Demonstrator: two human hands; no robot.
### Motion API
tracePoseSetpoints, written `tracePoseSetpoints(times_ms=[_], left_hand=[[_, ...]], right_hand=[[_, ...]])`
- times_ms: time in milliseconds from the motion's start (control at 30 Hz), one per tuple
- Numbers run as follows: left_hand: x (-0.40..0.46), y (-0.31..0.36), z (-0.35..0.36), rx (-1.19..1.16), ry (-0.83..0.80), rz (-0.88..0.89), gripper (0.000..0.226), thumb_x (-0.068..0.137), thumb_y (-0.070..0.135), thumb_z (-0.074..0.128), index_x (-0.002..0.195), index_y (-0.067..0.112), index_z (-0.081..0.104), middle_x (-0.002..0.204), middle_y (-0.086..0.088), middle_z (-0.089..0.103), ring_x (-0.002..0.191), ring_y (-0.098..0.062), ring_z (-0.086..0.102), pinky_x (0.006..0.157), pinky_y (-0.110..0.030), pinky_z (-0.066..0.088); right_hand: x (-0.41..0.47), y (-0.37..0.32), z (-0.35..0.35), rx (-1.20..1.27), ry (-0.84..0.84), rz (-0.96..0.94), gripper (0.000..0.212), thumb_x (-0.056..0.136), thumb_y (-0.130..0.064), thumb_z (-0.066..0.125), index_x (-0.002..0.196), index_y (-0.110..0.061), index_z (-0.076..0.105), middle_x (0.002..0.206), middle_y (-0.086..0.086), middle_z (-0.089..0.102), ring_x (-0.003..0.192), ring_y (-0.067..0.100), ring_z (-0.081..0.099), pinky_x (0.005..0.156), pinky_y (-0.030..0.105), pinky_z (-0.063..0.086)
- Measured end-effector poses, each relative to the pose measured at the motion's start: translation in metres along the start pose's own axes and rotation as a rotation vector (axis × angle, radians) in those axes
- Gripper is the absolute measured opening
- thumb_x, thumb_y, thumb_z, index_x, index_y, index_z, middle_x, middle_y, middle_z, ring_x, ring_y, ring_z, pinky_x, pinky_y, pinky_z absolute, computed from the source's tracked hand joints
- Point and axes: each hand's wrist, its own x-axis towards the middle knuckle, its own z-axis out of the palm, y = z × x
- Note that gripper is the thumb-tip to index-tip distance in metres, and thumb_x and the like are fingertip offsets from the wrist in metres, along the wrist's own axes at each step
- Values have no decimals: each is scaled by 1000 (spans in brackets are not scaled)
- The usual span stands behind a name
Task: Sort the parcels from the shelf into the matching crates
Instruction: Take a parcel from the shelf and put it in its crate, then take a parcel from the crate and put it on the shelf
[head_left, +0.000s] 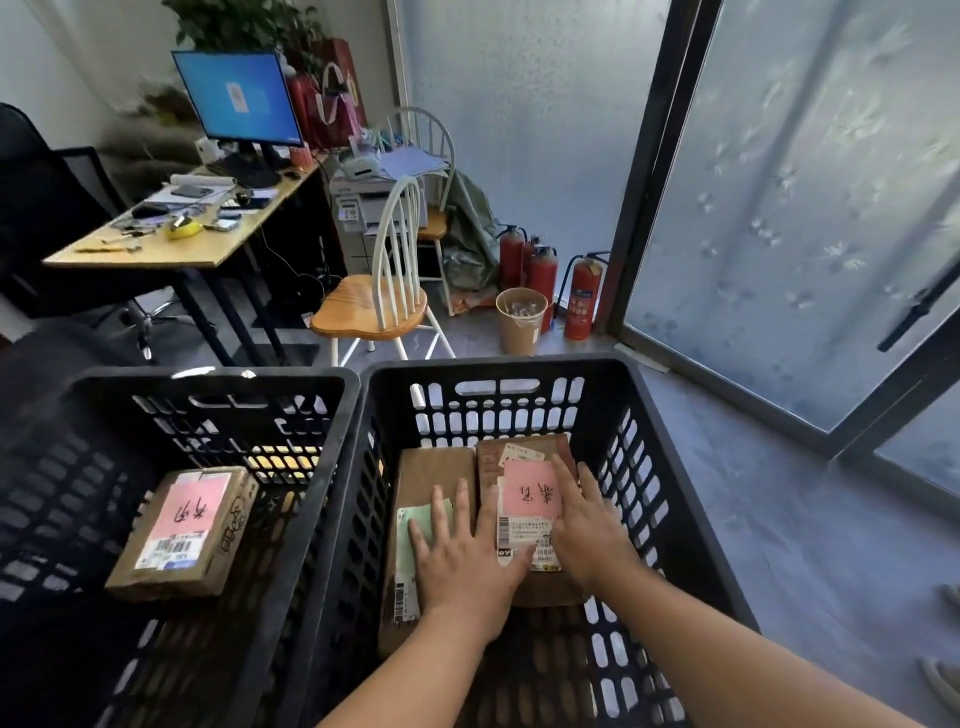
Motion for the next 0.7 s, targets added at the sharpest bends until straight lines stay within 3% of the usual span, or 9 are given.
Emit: tracePoseSetpoints(times_ms=[133,400,567,700], left_hand=[[-15,-6,-36,-53,80,55,93,85,85,-6,165,39,-16,175,-1,-20,160,-30,-24,130,-56,-3],[-66,-13,-150,-110,266,115,77,102,74,21,167,33,9,177,-5,5,163,-29,-3,130,-53,14],[-124,-20,-206,-57,421,105,71,104,69,27,164,31,23,170,-8,27,152,-32,29,117,-49,37],[-183,-36,-245,-48,551,29,70,102,69,27,160,31,28,164,-7,38,144,-33,38,110,-49,44]], right_hand=[[-24,-14,-19,56,133,-85,72,108,-33,43,163,-51,0,174,-12,-2,157,31,15,114,47,43],[-95,-66,-102,-58,252,-245,77,101,-42,51,164,-45,7,174,-3,10,157,29,20,118,54,36],[-152,-97,-150,-121,345,-370,74,99,-49,53,162,-45,15,170,-5,25,151,31,30,112,57,44],[-187,-124,-176,-112,400,-513,71,99,-52,53,161,-47,19,166,-6,31,148,29,35,110,58,46]])
